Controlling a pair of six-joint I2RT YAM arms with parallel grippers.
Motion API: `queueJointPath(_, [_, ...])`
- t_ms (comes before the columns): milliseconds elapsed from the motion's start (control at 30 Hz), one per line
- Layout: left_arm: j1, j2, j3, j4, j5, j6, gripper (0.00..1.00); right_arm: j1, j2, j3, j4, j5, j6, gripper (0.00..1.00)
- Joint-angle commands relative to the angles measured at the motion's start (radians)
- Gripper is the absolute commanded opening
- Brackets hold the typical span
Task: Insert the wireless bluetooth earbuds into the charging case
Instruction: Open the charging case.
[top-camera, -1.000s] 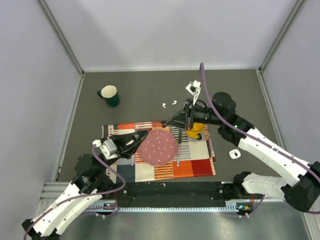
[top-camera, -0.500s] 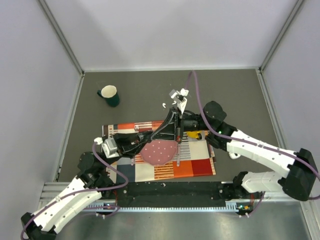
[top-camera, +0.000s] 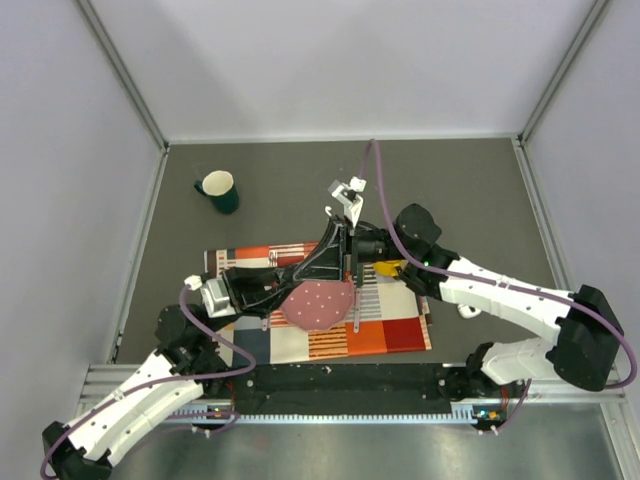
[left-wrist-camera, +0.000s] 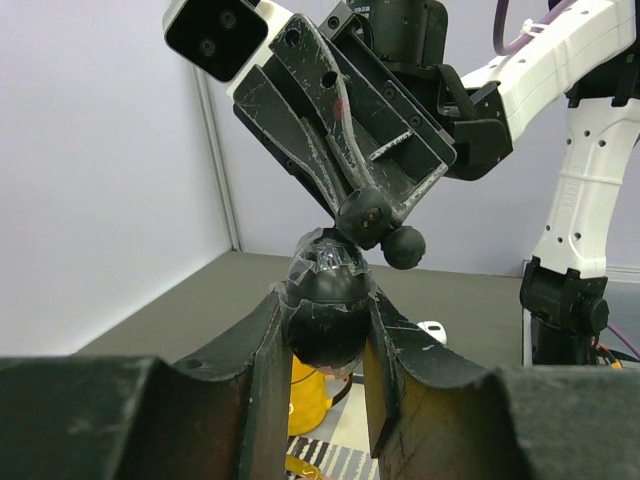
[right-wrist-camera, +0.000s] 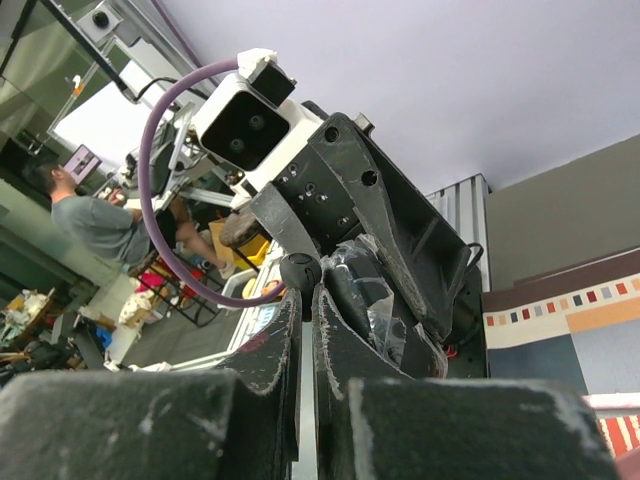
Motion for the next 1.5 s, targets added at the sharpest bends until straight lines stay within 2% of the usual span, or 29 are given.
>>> queueJointPath(0, [-0.004,-0.008,-0.016,0.085,-0.009,-0.019,0.00,0.022,-0.004,0.007,0.057,-0.002,-0.004,0.00])
queueJointPath(367, [-0.004,-0.016,-0.021,0.072,-0.044,-0.018,0.00,0.032,-0.077,0.021,-0.147,0.038,-0.155,0.00])
queueJointPath(600, [-0.002,-0.020,-0.019,0.065,-0.036,-0.008,0.00,0.032,-0.108,0.038,-0.292,0.140,-0.238,0.00])
queueJointPath(900, [-0.004,0.001,-0.002,0.038,0.111,0.037,0.00,0.032,-0.100,0.053,-0.299,0.205,-0.241,0.00])
queueJointPath(1467, [-0.004,-0.051,0.007,-0.080,0.157,0.091,0.00,0.029,-0.093,0.113,-0.345,0.246,-0.286,0.00])
